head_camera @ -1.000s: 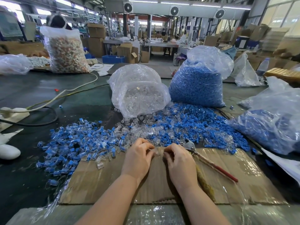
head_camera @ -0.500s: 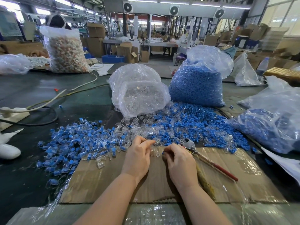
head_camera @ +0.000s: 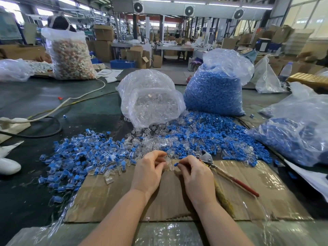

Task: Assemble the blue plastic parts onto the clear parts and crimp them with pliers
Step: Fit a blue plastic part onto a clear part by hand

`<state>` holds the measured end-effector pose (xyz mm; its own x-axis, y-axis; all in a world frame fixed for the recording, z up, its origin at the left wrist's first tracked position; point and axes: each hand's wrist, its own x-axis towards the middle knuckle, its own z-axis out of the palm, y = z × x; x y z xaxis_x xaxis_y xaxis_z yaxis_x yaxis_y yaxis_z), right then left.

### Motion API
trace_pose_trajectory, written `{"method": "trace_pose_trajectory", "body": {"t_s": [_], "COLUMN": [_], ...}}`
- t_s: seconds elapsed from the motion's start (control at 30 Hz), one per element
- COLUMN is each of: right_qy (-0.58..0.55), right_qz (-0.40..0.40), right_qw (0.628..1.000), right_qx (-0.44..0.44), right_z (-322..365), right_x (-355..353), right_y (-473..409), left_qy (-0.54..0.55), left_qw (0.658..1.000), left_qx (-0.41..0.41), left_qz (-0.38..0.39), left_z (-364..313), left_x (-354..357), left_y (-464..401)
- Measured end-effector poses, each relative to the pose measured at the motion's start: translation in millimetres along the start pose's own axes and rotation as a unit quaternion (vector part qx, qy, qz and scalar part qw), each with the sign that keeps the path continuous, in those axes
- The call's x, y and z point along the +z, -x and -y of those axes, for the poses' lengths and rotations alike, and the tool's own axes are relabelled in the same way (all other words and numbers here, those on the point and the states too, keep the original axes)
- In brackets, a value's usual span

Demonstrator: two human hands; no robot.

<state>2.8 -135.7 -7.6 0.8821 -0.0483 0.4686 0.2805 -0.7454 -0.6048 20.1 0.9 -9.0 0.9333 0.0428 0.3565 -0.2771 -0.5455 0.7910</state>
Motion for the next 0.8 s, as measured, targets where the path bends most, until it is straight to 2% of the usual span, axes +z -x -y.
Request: {"method": "trace_pose_trajectory", "body": {"t_s": [0.47,0.8], "right_qy": [-0.011,0.052], "right_qz": [0.014,0.022], "right_qw": [0.999,0.998], "right_qx": [-0.034,-0.037], "right_z": [3.5,1.9], "right_x": [-1.8,1.6], "right_y": [0.7,2.3], "left_qy": [0.001,0.128], "left_qw": [0.998,0.987], "left_qx": [0.007,-0.043], "left_qz": [0.063,0.082], "left_z": [-0.5,-1.2], "left_x": [-2.1,-3.1], "left_y": [-1.4,-1.1]}}
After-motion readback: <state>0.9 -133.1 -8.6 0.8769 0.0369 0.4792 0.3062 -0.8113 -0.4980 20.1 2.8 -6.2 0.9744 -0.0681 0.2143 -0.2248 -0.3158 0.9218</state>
